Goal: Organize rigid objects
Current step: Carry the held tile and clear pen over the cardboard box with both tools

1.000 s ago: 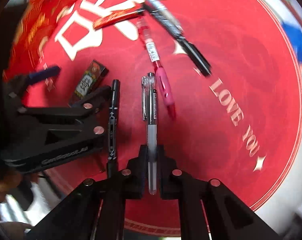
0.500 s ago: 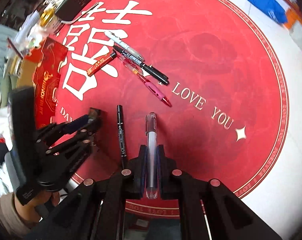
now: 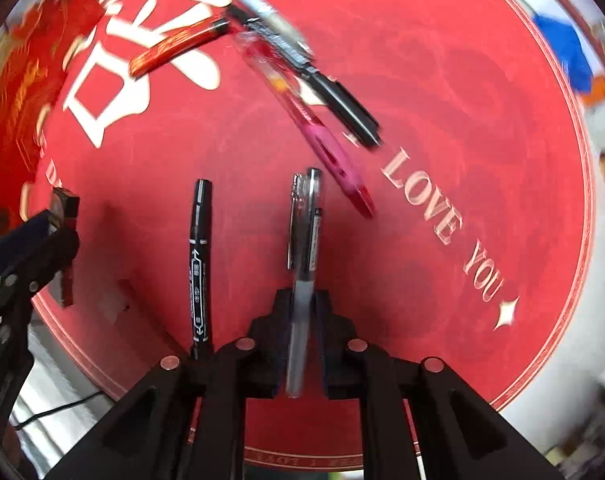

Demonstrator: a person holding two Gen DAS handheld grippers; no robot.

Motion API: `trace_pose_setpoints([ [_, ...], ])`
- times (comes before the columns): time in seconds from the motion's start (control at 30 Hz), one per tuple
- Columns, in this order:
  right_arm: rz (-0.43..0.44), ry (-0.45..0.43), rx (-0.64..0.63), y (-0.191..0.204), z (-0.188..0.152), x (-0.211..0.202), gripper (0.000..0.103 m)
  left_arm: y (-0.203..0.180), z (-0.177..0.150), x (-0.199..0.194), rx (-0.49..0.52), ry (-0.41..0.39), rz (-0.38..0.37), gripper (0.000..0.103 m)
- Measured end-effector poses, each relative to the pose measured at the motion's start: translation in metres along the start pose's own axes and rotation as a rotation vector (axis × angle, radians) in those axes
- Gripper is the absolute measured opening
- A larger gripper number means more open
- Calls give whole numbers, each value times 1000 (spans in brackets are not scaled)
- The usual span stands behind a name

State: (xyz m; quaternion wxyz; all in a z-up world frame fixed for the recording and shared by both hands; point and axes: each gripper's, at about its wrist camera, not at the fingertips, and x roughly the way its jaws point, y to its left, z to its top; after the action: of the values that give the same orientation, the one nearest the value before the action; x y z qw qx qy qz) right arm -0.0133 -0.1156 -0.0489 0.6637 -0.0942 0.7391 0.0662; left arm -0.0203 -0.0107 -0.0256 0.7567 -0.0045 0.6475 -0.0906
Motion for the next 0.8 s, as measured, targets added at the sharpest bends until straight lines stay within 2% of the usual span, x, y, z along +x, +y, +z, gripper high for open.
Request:
trace_pose_setpoints([
  [0.07, 49, 21, 35, -3, -2, -3, 10, 2, -4, -5, -6, -1, 40, 26],
  [0.13, 67, 1, 59, -7, -9, -14, 11, 3, -7, -11, -19, -13, 68, 26],
  [0.3, 111, -57, 80, -12, -25, -58, 11, 8, -14, -31, -62, -44, 59, 26],
  [0.47, 180, -89, 110, -7, -21, -91, 11, 20, -19, -53, -91, -78, 42, 26],
  [0.63, 232, -149, 65, 26, -10, -116, 11, 58, -23, -77, -183, -111, 76, 26],
  [0.8, 292, -188, 3, 75, 17, -130, 11, 96, -27, -94, -273, -164, 117, 26],
])
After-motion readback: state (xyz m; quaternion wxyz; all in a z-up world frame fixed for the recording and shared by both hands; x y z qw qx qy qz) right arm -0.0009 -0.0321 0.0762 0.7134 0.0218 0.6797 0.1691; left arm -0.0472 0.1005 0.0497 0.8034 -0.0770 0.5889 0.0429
